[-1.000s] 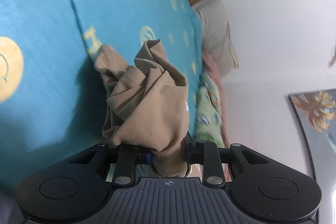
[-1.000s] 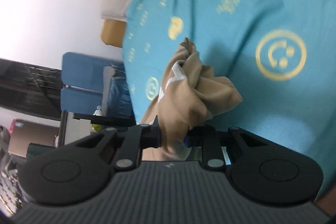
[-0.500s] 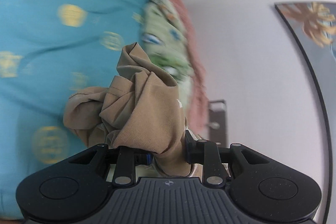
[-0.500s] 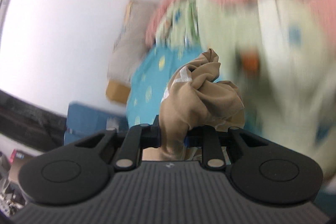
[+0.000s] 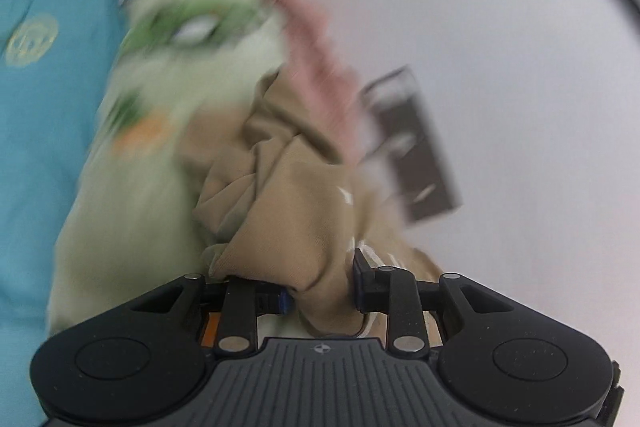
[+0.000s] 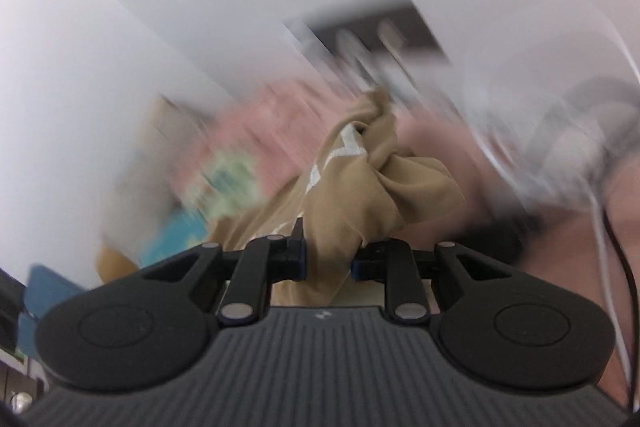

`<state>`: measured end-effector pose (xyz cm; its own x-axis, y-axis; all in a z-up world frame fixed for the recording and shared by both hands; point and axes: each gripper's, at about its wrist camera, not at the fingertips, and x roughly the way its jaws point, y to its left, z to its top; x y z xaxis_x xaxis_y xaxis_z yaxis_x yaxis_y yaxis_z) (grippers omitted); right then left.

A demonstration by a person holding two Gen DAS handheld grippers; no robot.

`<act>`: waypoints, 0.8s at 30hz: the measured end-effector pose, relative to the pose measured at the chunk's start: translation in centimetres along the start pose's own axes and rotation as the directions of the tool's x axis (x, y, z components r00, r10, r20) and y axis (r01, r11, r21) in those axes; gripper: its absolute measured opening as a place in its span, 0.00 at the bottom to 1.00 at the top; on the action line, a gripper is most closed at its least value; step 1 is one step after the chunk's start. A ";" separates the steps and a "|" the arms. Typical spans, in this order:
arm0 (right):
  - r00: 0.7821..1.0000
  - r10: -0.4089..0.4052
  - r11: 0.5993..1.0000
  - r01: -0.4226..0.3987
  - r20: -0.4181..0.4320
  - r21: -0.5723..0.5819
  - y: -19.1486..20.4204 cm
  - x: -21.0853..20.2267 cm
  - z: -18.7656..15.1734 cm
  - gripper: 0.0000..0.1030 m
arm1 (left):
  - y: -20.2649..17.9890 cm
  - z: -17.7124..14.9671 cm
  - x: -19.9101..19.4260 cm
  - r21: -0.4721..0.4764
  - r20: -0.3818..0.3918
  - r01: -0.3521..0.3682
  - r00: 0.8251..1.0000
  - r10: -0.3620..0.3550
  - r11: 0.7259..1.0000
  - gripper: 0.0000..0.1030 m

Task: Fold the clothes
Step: 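Carry the folded shirt with both grippers onto the green blanket and release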

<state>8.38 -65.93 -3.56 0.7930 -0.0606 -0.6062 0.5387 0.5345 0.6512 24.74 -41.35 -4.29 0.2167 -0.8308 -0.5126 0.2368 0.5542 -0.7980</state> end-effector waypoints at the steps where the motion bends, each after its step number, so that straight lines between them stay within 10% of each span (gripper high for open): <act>1: 1.000 0.006 1.000 -0.005 -0.015 0.009 -0.9 0.3 -1.0 0.23 | 0.9 -0.4 0.1 -0.012 0.003 0.012 1.000 -0.012 1.000 0.34; 6: 0.998 0.056 0.998 -0.056 0.002 0.042 -2.4 0.2 -3.1 0.26 | 1.5 -1.2 -0.3 0.036 0.006 0.003 1.000 -0.003 0.999 0.44; 10: 1.000 -0.001 0.999 0.001 -0.013 0.045 -1.5 -1.3 -3.0 0.30 | -2.0 -1.3 -2.4 0.192 0.011 -0.105 0.994 0.104 0.976 0.88; 18: 0.998 -0.037 0.997 0.041 0.046 -0.072 1.6 -8.7 -3.3 0.31 | -8.5 -6.4 -11.6 0.418 0.203 -0.244 0.964 0.172 0.875 1.00; 20: 0.998 -0.003 0.991 0.012 0.066 -0.130 2.9 -10.9 -3.9 0.42 | -10.1 -7.7 -13.8 0.466 0.252 -0.282 0.951 0.180 0.839 1.00; 22: 0.994 0.035 0.978 -0.011 0.107 -0.209 4.6 -13.3 -5.3 0.88 | -11.7 -8.9 -16.1 0.510 0.301 -0.321 0.936 0.184 0.798 1.00; 24: 0.986 0.074 0.957 -0.029 0.147 -0.289 6.2 -15.7 -6.8 0.91 | -13.3 -10.2 -18.4 0.549 0.350 -0.361 0.918 0.185 0.754 1.00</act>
<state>-2.67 -55.95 6.91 0.8641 -0.1441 -0.4822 0.4103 0.7566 0.5091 7.92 -33.94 12.52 0.5744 -0.6424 -0.5074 0.6202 0.7460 -0.2425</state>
